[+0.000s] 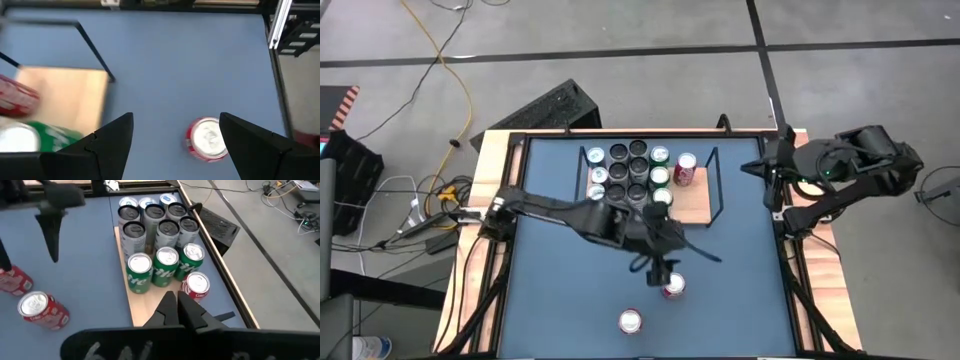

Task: Place canned beverage on shelf
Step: Put the right red soda can on the shelf aligned with the other red soda can

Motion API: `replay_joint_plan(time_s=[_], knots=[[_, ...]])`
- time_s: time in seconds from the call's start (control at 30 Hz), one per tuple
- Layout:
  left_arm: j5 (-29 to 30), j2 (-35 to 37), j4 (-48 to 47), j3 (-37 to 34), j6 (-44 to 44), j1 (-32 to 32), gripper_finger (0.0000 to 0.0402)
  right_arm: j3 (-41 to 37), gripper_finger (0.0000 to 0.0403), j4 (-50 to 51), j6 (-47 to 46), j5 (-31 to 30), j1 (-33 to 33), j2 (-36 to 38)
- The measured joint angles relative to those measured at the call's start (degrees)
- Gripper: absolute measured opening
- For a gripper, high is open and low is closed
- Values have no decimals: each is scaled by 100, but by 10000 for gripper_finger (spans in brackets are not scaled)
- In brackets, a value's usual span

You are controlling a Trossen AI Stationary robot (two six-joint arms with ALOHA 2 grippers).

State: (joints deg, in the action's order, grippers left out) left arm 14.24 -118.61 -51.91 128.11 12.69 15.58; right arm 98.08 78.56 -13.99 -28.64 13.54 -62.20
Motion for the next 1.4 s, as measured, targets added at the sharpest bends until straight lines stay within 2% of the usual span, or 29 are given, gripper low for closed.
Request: replay_joint_plan(time_s=[0.1, 0.27, 0.47, 0.83, 1.1, 1.27, 1.4], knots=[[8, -199, 68, 0, 500, 138, 281, 0, 0, 58, 89, 2, -2, -10], [142, -465, 182, 0, 721, 455, 281, 0, 0, 129, 190, 4, -2, -8], [869, -627, 291, 7, 732, 738, 281, 0, 0, 125, 200, 14, -2, 1], [459, -1016, 535, -3, 756, 757, 293, -2, 0, 161, 8, 50, 44, -2], [610, -1105, 600, 7, 383, 710, 308, -2, 0, 269, -253, 42, 254, -2], [-48, -1210, 591, 2, 476, 631, 313, -2, 0, 269, -268, 37, 263, -2], [213, -1276, 390, 4, 449, 624, 314, -2, 0, 280, -268, 33, 263, -3]])
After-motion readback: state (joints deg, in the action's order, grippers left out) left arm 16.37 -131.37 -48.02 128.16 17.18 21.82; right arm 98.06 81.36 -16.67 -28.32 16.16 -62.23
